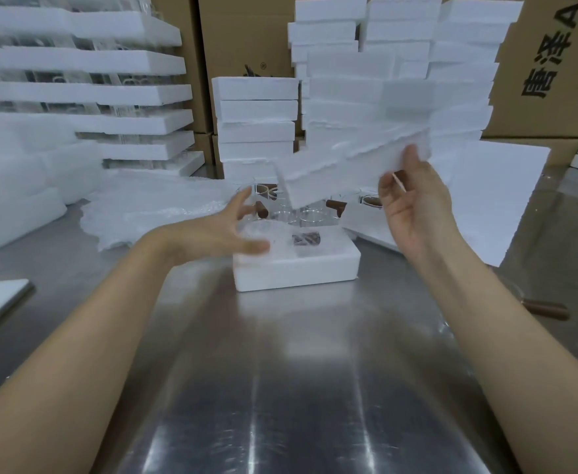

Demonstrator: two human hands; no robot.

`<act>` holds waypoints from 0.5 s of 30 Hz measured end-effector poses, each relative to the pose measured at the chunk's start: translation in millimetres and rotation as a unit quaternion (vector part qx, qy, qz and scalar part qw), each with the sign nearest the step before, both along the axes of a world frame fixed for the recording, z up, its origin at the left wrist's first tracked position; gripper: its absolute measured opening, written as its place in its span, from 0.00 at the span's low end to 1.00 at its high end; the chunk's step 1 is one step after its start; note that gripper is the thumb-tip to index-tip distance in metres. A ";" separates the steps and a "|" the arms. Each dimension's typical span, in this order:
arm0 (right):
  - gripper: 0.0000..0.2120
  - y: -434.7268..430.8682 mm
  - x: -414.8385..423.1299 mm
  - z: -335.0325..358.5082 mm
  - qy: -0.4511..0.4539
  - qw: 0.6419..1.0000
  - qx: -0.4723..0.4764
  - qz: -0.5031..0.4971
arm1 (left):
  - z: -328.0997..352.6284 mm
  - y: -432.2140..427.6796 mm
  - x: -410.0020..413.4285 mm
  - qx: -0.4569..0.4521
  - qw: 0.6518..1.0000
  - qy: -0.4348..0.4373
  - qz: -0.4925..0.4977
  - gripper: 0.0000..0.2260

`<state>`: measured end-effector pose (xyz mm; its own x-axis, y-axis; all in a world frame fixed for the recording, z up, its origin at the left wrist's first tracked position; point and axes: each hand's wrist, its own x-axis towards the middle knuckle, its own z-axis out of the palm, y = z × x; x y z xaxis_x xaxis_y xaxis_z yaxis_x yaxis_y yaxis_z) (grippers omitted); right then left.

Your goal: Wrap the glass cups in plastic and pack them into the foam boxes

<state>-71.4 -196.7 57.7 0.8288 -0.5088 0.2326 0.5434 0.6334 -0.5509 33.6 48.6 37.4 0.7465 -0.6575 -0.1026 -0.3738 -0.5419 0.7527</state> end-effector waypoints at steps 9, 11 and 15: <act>0.11 14.2 5.1 -9.3 0.115 0.965 -0.231 0.046 | 10.2 -11.0 5.3 -0.334 0.935 0.108 0.048 0.43; 0.13 15.4 3.5 -6.8 0.184 0.939 -0.290 -0.004 | 9.4 -13.8 4.4 -0.351 0.927 0.110 0.075 0.36; 0.15 17.6 -2.7 -14.7 0.242 0.751 -0.580 -0.204 | 5.8 -17.8 -1.2 -0.331 0.925 0.128 0.139 0.25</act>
<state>-74.0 -179.2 43.0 0.7888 -0.4320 0.4372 0.1199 -0.5895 -0.7988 32.3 30.8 43.2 0.9032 -0.4255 0.0564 -0.0529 0.0199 0.9984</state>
